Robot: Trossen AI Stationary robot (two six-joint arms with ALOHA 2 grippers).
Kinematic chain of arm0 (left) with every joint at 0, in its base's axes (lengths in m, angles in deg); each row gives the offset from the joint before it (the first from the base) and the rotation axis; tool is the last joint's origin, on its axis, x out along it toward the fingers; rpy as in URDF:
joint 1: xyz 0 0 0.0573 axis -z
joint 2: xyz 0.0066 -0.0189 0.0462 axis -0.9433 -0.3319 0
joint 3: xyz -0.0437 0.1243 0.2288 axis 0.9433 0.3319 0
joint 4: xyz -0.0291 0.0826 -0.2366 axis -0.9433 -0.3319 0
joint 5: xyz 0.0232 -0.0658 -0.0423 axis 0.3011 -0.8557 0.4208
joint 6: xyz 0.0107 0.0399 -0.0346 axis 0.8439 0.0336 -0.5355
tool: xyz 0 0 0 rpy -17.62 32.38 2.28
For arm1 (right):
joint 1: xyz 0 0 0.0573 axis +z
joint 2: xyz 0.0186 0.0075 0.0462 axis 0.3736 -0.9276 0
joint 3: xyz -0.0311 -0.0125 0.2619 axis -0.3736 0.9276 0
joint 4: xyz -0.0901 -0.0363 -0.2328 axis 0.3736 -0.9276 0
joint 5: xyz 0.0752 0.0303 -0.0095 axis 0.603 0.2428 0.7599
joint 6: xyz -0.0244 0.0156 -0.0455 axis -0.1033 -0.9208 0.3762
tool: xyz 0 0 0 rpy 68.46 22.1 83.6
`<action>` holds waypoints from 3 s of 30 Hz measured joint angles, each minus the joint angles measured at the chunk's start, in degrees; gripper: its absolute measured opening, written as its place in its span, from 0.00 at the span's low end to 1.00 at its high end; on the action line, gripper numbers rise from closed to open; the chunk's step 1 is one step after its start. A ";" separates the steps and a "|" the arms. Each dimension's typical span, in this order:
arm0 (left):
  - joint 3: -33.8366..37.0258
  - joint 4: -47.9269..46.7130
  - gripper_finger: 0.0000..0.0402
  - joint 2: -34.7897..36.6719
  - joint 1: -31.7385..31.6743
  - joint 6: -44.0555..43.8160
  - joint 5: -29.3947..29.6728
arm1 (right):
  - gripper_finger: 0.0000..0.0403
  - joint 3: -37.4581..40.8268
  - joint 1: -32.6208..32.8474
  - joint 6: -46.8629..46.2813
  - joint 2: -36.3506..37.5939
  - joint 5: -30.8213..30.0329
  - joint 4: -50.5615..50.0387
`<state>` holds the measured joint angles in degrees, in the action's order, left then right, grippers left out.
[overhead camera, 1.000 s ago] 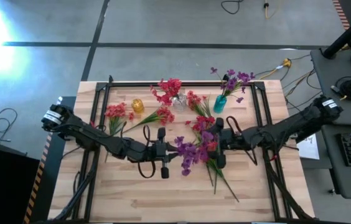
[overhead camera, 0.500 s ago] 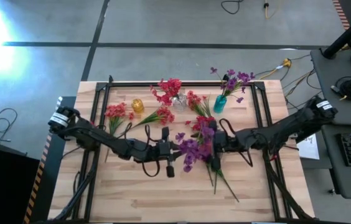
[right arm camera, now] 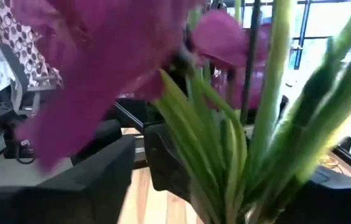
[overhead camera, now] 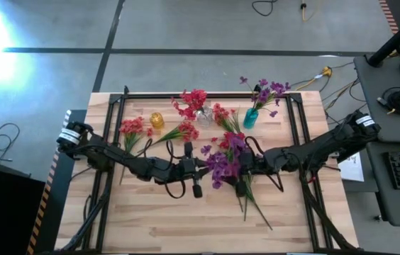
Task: Sort flowers into vase by color
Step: Put the purple flowers into the blue vase
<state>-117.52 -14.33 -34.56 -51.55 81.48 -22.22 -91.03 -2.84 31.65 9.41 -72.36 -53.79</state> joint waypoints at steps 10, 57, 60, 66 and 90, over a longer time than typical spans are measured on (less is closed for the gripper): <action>0.00 0.67 0.03 0.00 -0.02 -1.31 0.49 | 0.29 -0.01 -0.16 -0.49 0.03 -0.54 -0.06; -0.02 -54.76 0.57 24.18 0.61 -22.52 5.16 | 0.07 -1.37 -21.21 5.56 22.64 -33.37 -25.69; -0.02 -56.04 0.57 24.33 0.59 -22.95 6.64 | 0.07 -2.34 -22.92 4.90 22.58 -33.39 -28.01; -0.02 -56.53 0.57 24.18 0.59 -22.95 6.90 | 0.07 -3.74 -24.24 4.03 22.51 -33.32 -33.11; 0.07 -62.14 0.57 23.76 0.59 -24.30 9.57 | 0.07 -2.17 -26.94 5.00 22.12 -33.35 -33.07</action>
<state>-117.45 -76.47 -10.80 -50.96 57.19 -12.65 -93.20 -29.78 36.65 31.52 -105.71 -86.86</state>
